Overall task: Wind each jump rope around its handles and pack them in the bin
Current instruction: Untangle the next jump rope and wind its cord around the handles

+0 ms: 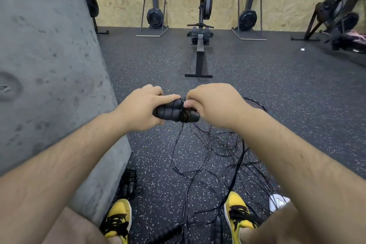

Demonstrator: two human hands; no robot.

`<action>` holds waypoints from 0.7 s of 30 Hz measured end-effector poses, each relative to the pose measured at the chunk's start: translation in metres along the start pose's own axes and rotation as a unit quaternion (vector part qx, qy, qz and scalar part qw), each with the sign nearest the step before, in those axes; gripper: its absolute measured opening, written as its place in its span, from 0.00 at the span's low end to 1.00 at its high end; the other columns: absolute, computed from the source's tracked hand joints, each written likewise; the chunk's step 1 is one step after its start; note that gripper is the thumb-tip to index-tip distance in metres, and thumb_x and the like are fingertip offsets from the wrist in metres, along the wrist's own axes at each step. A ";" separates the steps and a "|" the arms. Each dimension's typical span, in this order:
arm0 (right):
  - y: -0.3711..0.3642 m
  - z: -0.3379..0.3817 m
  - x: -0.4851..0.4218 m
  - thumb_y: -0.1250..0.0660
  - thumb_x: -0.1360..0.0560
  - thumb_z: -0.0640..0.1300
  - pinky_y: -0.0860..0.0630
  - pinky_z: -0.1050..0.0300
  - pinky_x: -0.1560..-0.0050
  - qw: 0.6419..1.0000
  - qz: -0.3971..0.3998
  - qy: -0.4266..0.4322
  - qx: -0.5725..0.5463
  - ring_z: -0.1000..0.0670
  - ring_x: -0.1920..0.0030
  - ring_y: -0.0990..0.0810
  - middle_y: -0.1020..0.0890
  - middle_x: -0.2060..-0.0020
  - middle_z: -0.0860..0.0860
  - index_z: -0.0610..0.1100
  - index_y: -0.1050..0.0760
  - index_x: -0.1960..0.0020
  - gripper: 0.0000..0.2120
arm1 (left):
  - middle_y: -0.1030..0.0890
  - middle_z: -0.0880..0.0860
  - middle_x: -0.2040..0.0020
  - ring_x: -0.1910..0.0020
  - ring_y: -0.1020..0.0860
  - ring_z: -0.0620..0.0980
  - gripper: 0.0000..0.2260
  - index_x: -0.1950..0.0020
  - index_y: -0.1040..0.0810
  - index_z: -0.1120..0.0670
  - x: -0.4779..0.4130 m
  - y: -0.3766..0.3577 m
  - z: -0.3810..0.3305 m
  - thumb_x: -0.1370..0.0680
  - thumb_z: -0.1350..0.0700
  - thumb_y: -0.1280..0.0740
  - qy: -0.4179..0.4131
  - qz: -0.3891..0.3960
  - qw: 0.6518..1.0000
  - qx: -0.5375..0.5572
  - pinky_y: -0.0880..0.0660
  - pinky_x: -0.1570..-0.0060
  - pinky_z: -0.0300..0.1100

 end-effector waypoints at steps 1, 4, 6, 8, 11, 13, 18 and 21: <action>-0.002 -0.004 -0.002 0.47 0.17 0.59 0.25 0.51 0.53 1.000 -0.005 0.008 -0.009 0.46 0.47 0.21 0.19 0.51 0.53 0.52 0.23 0.45 0.17 | 0.25 0.49 0.49 0.50 0.29 0.54 0.38 0.25 0.30 0.40 0.002 -0.001 -0.003 0.34 0.49 0.20 -0.018 0.010 1.000 0.019 0.27 0.48 0.52; -0.013 -0.018 -0.006 0.45 0.20 0.63 0.25 0.50 0.51 0.998 -0.006 0.013 -0.061 0.49 0.50 0.22 0.19 0.55 0.54 0.52 0.22 0.49 0.19 | 0.27 0.45 0.49 0.50 0.31 0.50 0.39 0.26 0.32 0.38 0.006 0.000 -0.014 0.34 0.51 0.19 -0.067 0.031 0.993 0.092 0.31 0.47 0.47; -0.021 -0.031 -0.006 0.42 0.22 0.64 0.24 0.49 0.52 0.991 0.003 -0.014 -0.136 0.51 0.54 0.23 0.20 0.58 0.55 0.52 0.21 0.52 0.18 | 0.29 0.41 0.50 0.50 0.32 0.46 0.40 0.24 0.31 0.41 0.007 0.005 -0.018 0.33 0.51 0.19 -0.078 0.031 0.987 0.139 0.35 0.46 0.41; -0.028 -0.045 -0.004 0.39 0.21 0.61 0.23 0.49 0.52 0.970 -0.001 -0.044 -0.241 0.52 0.58 0.23 0.20 0.62 0.55 0.52 0.22 0.55 0.15 | 0.29 0.37 0.50 0.48 0.31 0.40 0.39 0.24 0.30 0.43 0.010 0.011 -0.022 0.33 0.49 0.19 -0.076 0.034 0.978 0.191 0.35 0.45 0.34; -0.036 -0.045 0.000 0.36 0.19 0.45 0.25 0.55 0.57 0.925 0.011 -0.080 -0.370 0.58 0.63 0.25 0.23 0.65 0.57 0.54 0.25 0.60 0.11 | 0.23 0.36 0.42 0.39 0.26 0.37 0.36 0.27 0.28 0.41 0.012 0.020 -0.030 0.33 0.49 0.18 -0.037 0.021 0.947 0.318 0.33 0.37 0.31; -0.048 -0.033 0.003 0.39 0.19 0.36 0.28 0.63 0.58 0.917 0.055 -0.106 -0.381 0.61 0.62 0.26 0.23 0.61 0.58 0.55 0.28 0.57 0.15 | 0.22 0.39 0.35 0.34 0.25 0.37 0.36 0.28 0.27 0.43 0.010 0.025 -0.031 0.34 0.51 0.18 0.005 -0.024 0.919 0.394 0.32 0.32 0.33; -0.070 0.012 -0.002 0.48 0.15 0.48 0.31 0.59 0.65 0.880 0.095 -0.154 -0.439 0.56 0.66 0.28 0.26 0.63 0.54 0.51 0.32 0.52 0.10 | 0.20 0.50 0.46 0.44 0.23 0.48 0.39 0.28 0.27 0.45 0.001 0.025 -0.011 0.37 0.38 0.22 0.078 -0.097 0.955 0.271 0.28 0.38 0.44; -0.076 0.026 -0.001 0.46 0.15 0.48 0.24 0.52 0.63 0.857 0.126 -0.165 -0.471 0.53 0.67 0.26 0.26 0.62 0.52 0.49 0.32 0.48 0.06 | 0.22 0.52 0.53 0.50 0.25 0.52 0.43 0.26 0.27 0.46 -0.002 0.019 0.001 0.39 0.32 0.25 0.104 -0.099 0.969 0.199 0.28 0.45 0.47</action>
Point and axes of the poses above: each hand's wrist, its own x-axis away from the middle knuckle, its own y-axis out of the back of the hand, z = x × y, the point moved 5 cm from there along -x, towards the middle knuckle
